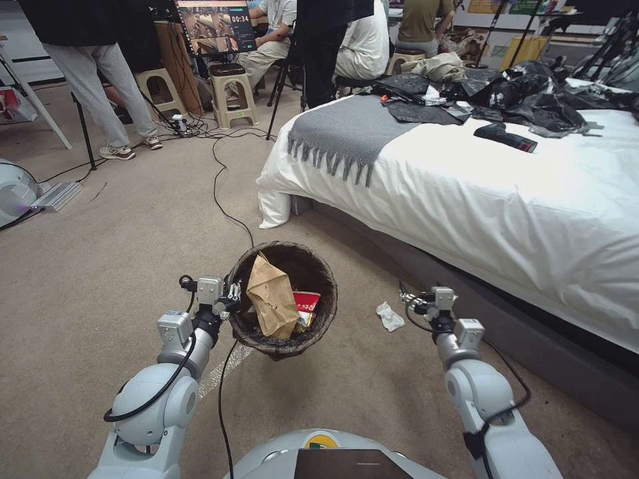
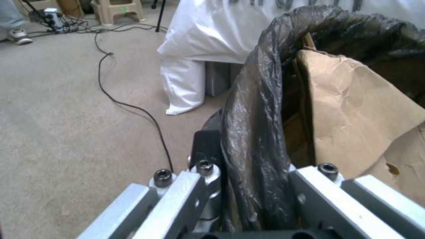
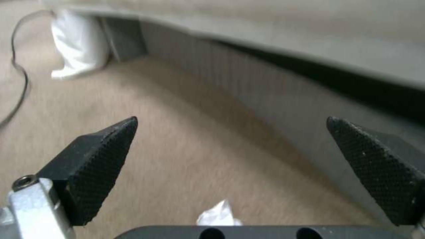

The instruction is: Pick up the trash bin, then pick up the garbage from the floor and place it into the trash bin.

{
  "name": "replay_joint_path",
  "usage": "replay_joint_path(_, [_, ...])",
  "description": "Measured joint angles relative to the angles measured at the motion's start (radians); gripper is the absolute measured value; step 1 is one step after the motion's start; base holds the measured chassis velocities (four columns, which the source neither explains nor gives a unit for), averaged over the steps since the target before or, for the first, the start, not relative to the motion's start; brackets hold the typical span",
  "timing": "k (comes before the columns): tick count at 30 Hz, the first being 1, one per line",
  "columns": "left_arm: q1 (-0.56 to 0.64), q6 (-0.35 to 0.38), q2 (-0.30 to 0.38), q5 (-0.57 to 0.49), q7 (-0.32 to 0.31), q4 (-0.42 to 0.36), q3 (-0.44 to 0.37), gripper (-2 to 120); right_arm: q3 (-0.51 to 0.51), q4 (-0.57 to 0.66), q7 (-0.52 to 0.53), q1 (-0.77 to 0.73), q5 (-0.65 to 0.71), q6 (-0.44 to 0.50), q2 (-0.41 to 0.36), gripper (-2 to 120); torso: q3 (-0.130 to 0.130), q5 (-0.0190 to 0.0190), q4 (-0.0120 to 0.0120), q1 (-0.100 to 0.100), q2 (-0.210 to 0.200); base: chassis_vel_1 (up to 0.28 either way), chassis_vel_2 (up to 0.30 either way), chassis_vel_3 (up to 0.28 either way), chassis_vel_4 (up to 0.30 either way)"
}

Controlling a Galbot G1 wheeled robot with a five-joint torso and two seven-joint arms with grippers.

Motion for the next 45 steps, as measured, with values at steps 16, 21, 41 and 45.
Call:
replay_joint_path(16, [0.003,0.009,-0.003,0.004,-0.002,-0.014,0.001,7,-0.142,-0.338,-0.019,0.252,0.084,-0.128,-0.001,100,0.000,-0.0003,-0.0001,0.000,0.000,0.000,0.000,0.000,0.000])
replay_joint_path(21, [0.004,0.009,-0.005,0.005,-0.002,-0.016,-0.001,7,-0.173,-0.425,-0.008,0.307,0.052,-0.133,0.012,100,0.000,-0.0004,-0.0001,0.000,0.000,0.000,0.000,0.000,0.000])
replay_joint_path(41, [-0.001,0.006,-0.003,0.003,-0.003,-0.007,0.001,7,-0.143,-0.651,0.003,0.370,-0.019,-0.122,0.043,100,0.000,-0.0002,-0.0002,0.000,0.000,0.000,0.000,0.000,0.000])
replay_joint_path(45, [0.000,0.004,-0.003,0.002,-0.003,-0.003,0.000,7,-0.136,-0.694,-0.005,0.382,-0.025,-0.113,0.048,100,0.000,-0.0003,-0.0002,0.000,0.000,0.000,0.000,0.000,0.000])
